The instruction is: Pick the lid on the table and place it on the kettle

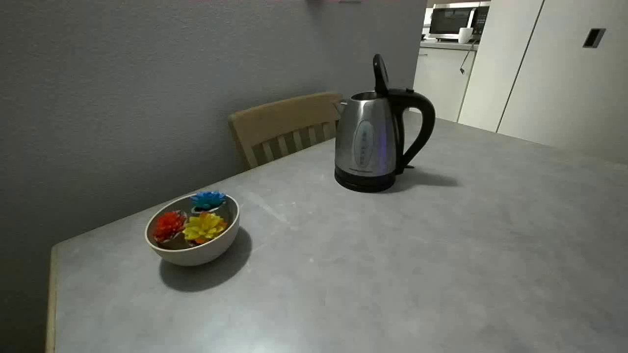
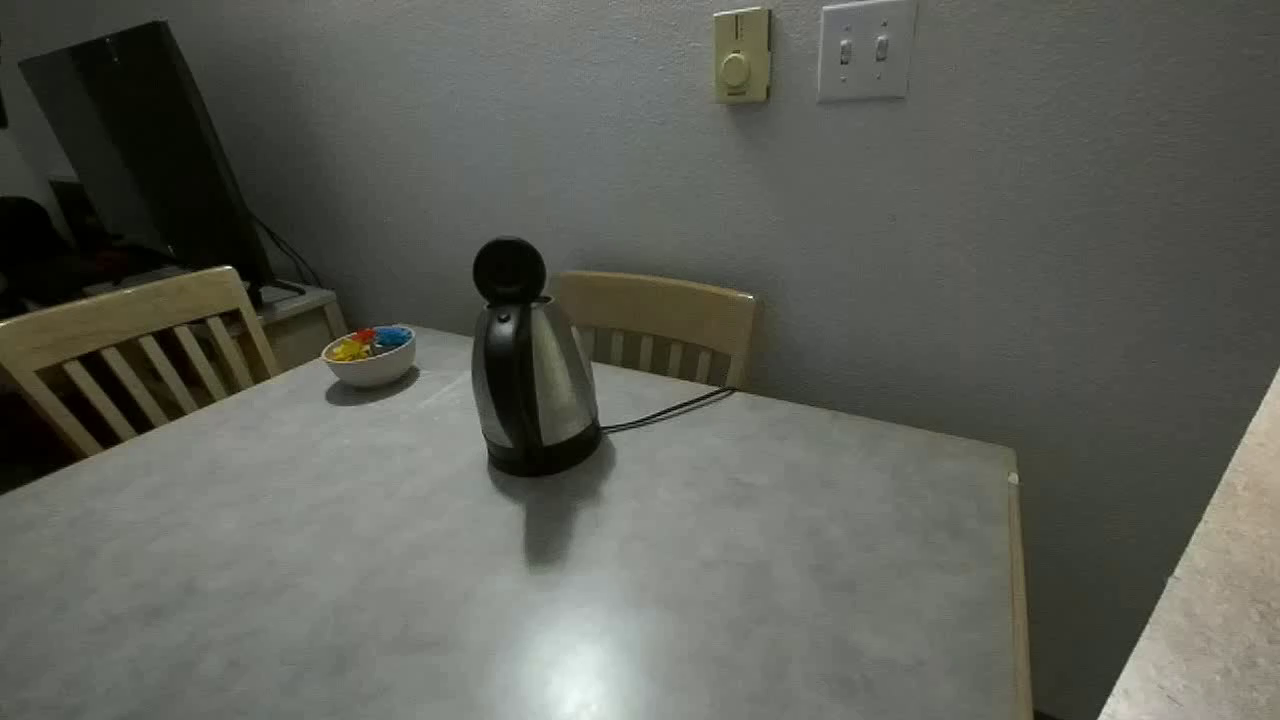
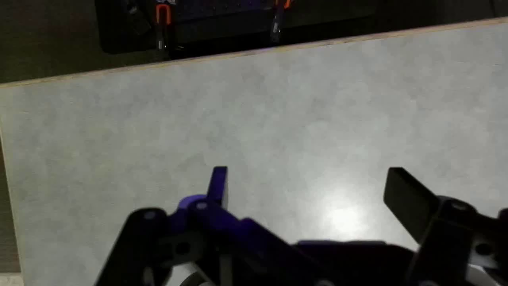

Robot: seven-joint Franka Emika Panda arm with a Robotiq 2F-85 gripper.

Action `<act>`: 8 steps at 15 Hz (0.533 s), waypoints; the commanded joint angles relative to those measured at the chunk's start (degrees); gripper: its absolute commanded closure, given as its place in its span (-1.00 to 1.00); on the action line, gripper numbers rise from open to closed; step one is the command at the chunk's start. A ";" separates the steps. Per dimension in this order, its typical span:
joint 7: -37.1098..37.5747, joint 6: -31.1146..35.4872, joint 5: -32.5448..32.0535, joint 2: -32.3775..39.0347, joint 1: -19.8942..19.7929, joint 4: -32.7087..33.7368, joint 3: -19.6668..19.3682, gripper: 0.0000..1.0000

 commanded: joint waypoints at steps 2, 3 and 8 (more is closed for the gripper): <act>-0.71 0.91 -0.54 0.16 1.48 0.33 -1.56 -1.00; -2.24 2.62 -1.57 0.06 1.65 0.41 -1.77 -1.00; -6.19 8.10 -3.92 0.13 2.28 2.93 -2.41 -1.00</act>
